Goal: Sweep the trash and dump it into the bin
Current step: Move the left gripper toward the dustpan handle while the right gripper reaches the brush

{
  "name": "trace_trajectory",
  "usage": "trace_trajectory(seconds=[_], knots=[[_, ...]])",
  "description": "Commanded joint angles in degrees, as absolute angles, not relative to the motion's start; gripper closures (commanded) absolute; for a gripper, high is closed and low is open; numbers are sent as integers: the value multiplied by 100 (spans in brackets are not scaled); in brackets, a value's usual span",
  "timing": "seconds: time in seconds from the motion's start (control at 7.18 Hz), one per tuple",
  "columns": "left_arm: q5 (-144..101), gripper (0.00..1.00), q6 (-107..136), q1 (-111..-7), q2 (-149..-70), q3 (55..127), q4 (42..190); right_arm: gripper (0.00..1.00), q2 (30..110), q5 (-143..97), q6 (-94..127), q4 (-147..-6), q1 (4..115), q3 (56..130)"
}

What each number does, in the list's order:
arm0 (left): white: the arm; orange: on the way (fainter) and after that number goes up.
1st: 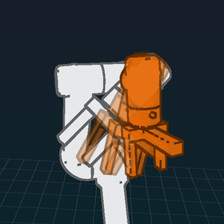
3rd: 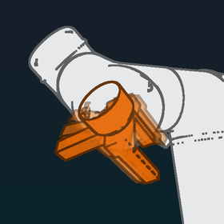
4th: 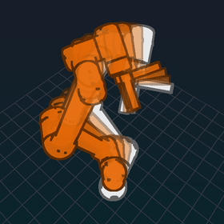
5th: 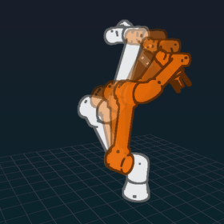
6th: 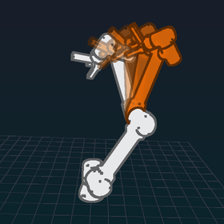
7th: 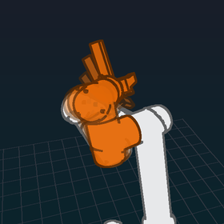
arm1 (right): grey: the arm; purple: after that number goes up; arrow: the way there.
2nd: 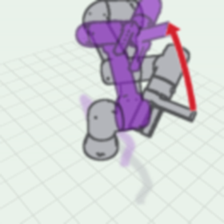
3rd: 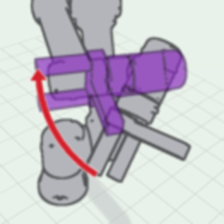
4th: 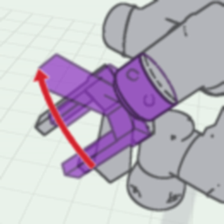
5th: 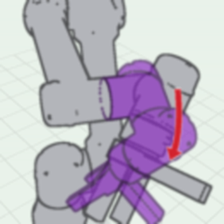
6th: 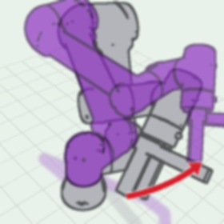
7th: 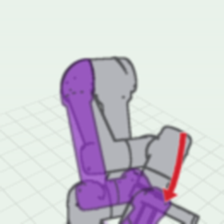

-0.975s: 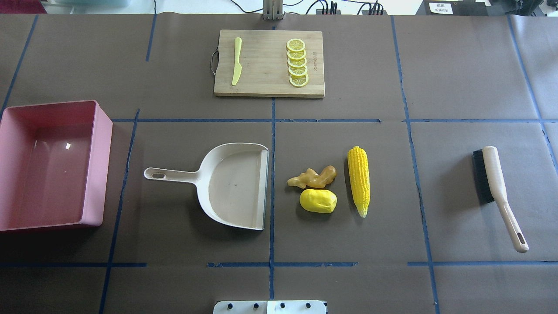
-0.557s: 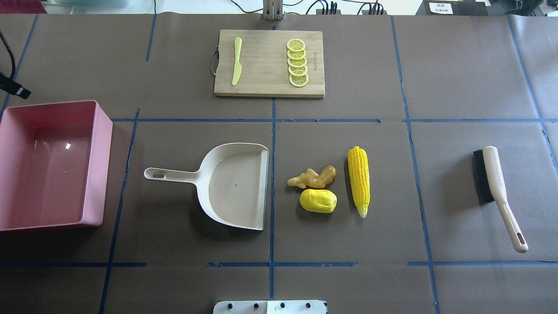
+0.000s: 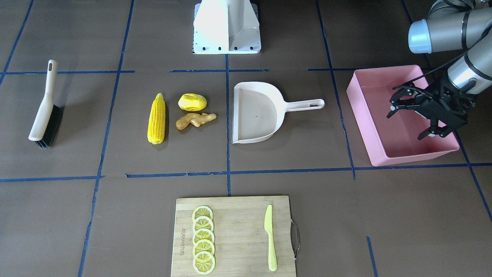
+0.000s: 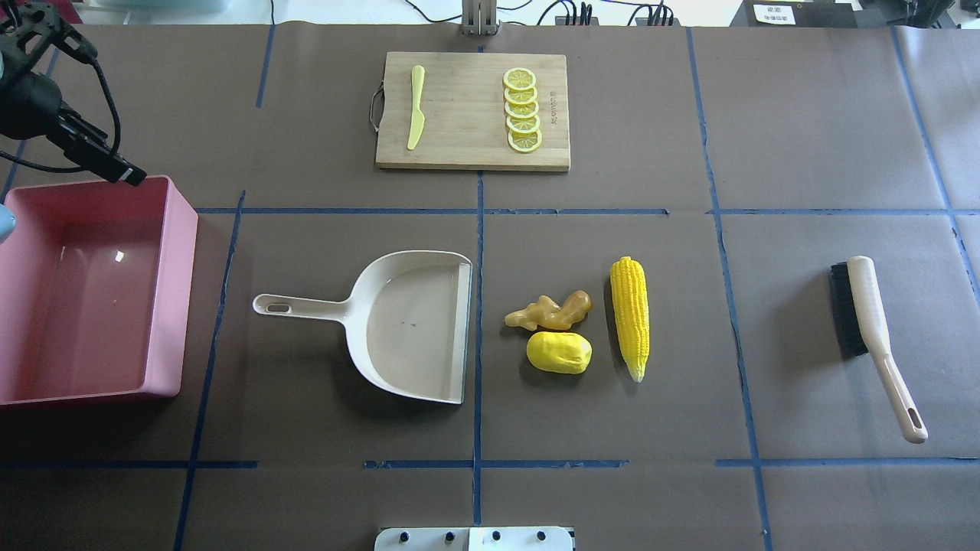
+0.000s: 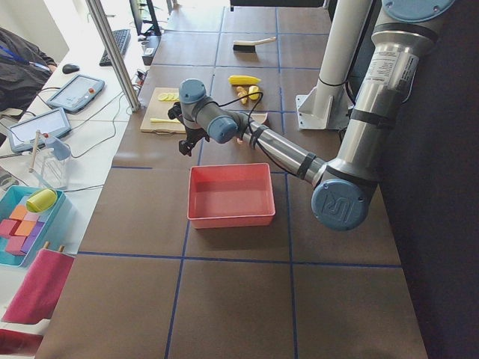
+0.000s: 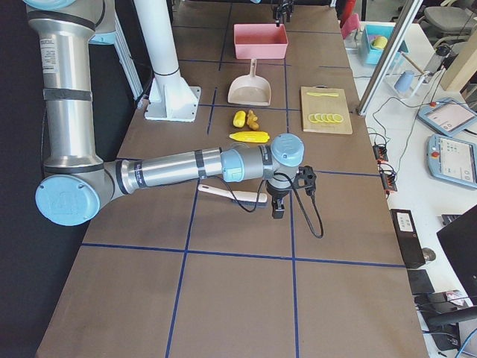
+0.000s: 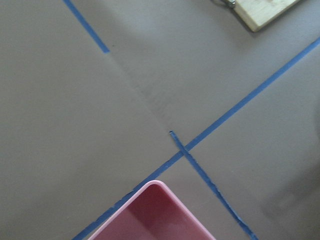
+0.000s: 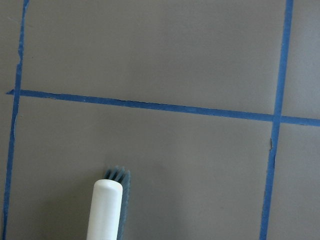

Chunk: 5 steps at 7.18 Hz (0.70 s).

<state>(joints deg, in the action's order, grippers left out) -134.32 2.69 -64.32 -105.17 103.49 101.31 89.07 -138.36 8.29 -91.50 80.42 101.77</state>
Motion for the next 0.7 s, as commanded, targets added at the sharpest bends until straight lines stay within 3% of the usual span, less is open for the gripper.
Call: trace_trajectory(seconds=[0.0,0.28,0.56], knots=[[-13412,0,255,-6154,-10721,10547,10099,0,8833,-13616,1427,-9149,7596,10361],[-13412,0,290,-6003,-10828,10547,10063,1,9400,-13281,3103,-9141,7034,11324],[-13412,0,299,-5793,-10881,10503,10055,1,10339,-13158,4720,-7106,6262,11435]])
